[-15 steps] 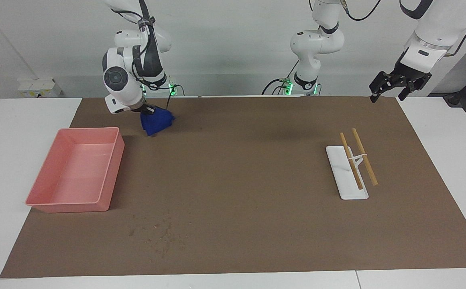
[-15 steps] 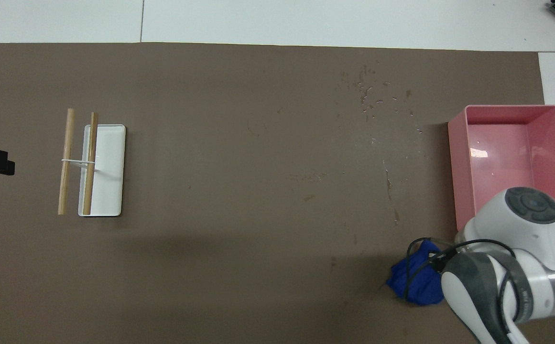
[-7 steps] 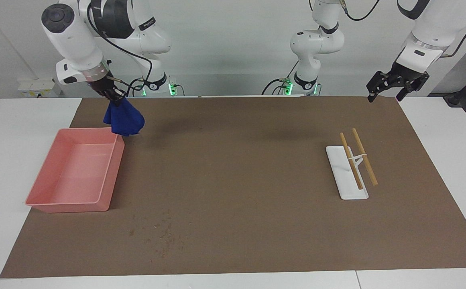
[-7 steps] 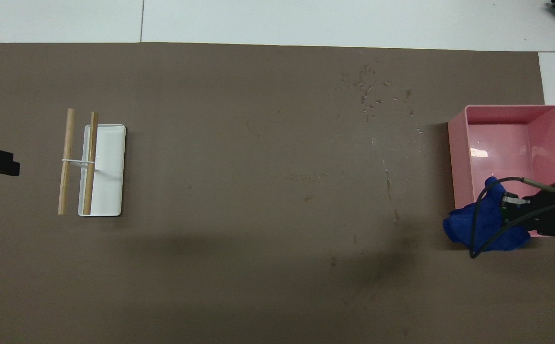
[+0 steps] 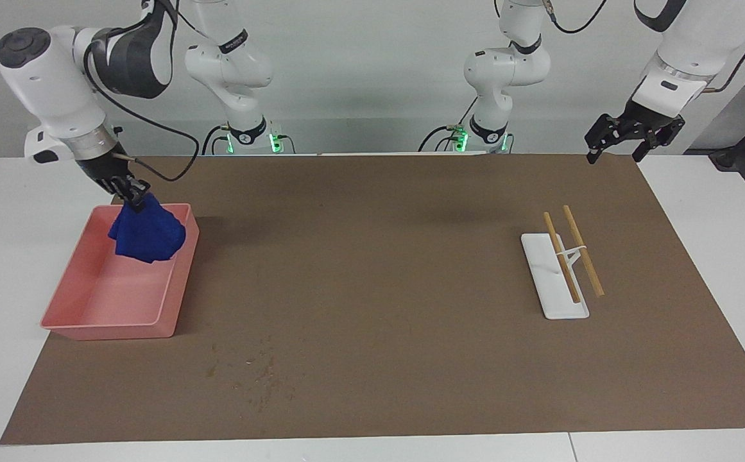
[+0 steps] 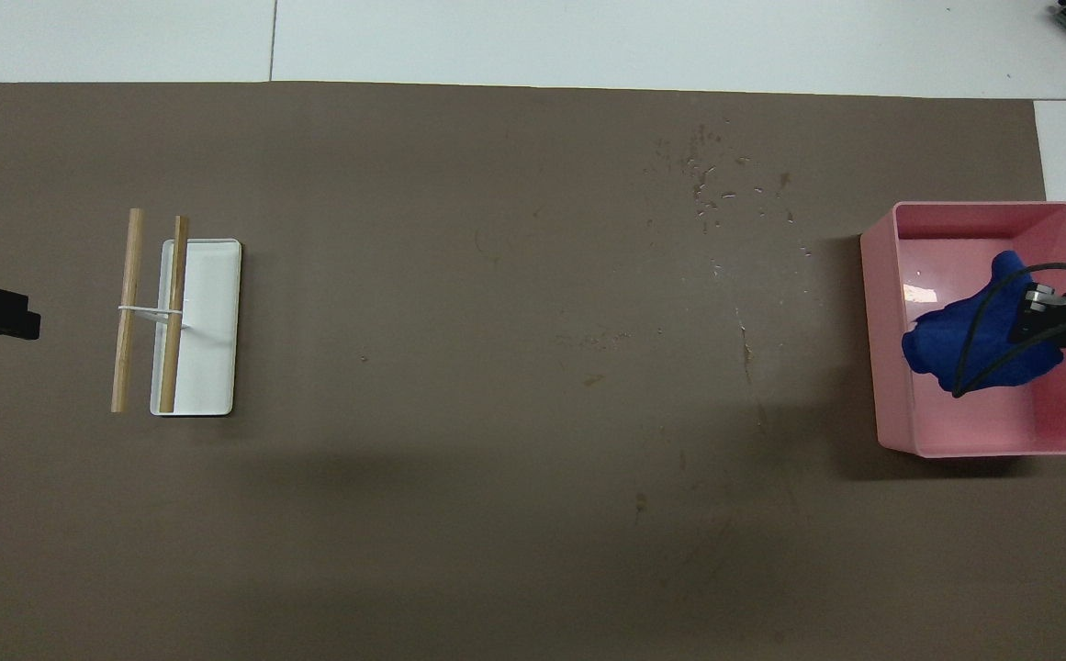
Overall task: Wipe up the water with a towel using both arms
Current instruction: 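Move the towel into the pink bin with the right gripper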
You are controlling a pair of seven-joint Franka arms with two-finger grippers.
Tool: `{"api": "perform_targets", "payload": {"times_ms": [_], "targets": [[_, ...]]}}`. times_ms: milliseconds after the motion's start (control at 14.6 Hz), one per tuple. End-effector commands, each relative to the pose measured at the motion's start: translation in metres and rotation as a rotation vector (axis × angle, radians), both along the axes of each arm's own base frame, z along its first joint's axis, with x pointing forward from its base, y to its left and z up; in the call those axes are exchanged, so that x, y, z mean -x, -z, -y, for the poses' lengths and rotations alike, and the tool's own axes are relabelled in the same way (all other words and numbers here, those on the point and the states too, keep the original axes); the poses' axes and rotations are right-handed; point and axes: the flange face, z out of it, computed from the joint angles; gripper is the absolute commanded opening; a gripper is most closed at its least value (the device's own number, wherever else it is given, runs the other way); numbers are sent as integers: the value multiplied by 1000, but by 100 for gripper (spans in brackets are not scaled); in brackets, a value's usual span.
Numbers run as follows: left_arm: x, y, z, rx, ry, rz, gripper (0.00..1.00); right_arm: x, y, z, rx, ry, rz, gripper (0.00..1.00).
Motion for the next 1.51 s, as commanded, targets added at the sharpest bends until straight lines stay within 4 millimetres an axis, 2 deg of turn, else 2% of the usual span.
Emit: {"api": "perform_targets", "payload": {"times_ms": [0, 137, 274, 411, 617, 686, 754, 823, 891, 960, 1029, 1097, 1166, 1440], "targets": [[7, -1, 4, 1, 12, 0, 100, -20, 23, 32, 18, -38, 22, 0], [8, -1, 3, 1, 11, -3, 100, -31, 58, 44, 10, -42, 5, 0], [8, 0, 4, 1, 11, -3, 100, -33, 81, 57, 4, -24, -10, 0], [7, -1, 4, 1, 12, 1, 100, -35, 105, 59, 0, -24, -17, 0], [7, 0, 4, 1, 11, 0, 100, -20, 147, 53, -5, -25, -20, 0], [7, 0, 3, 1, 6, 0, 100, -15, 154, 52, -7, -17, -24, 0], [7, -1, 3, 1, 9, 3, 100, -11, 156, 51, -11, -10, -39, 19], [7, -1, 3, 1, 11, 6, 100, -10, 156, 51, -13, -13, -49, 52], [6, -2, 3, 1, 15, 9, 100, -9, 156, 51, -16, -12, -61, 64], [6, -2, 3, 1, 15, 9, 100, -7, 154, 58, -19, -6, -70, 70], [6, -2, 3, 1, 18, 11, 100, -7, 147, 64, -17, 0, -68, 79], [7, -1, 4, 2, 20, 6, 100, -8, 133, 64, -14, -1, -62, 87], [7, -1, 4, 2, 20, 1, 100, -9, 116, 64, -8, -3, -56, 100], [6, -2, 4, 1, 6, 9, 100, -13, 50, 43, 11, -46, -12, 100]]}}
